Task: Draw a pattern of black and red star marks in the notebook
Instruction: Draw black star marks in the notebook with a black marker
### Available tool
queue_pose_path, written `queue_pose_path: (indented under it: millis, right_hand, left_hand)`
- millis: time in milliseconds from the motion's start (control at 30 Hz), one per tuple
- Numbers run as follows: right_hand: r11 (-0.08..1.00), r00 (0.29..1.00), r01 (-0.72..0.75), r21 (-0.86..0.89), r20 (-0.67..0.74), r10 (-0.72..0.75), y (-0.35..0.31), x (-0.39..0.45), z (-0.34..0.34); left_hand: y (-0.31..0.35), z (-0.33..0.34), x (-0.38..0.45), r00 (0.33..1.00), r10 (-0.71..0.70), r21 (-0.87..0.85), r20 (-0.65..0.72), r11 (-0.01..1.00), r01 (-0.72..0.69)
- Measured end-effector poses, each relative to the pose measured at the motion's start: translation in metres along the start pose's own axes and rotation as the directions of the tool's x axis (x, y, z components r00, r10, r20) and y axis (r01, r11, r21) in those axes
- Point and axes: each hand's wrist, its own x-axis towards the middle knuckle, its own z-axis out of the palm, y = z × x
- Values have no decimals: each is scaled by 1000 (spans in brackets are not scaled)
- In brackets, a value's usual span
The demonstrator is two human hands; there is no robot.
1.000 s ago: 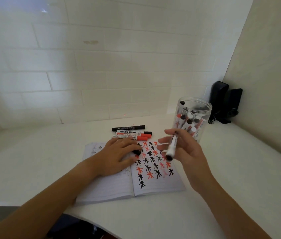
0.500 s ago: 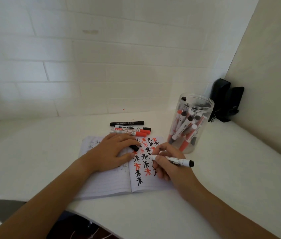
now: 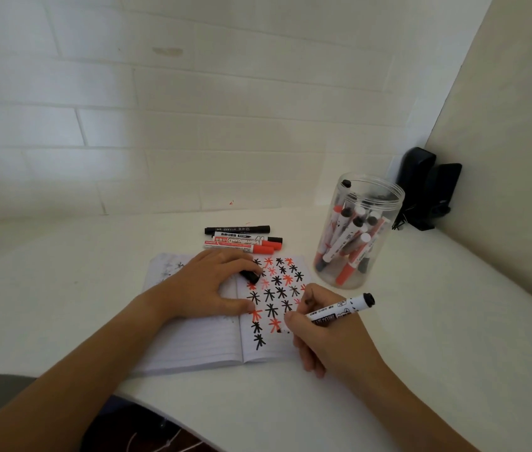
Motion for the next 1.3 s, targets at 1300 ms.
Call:
queue_pose_path:
  millis: [1300]
  right_hand:
    - [992,997,-74,-100,-31,71,-2,2,7]
  left_hand:
    - [32,1,-14,998,-34,-10,-57,999,34]
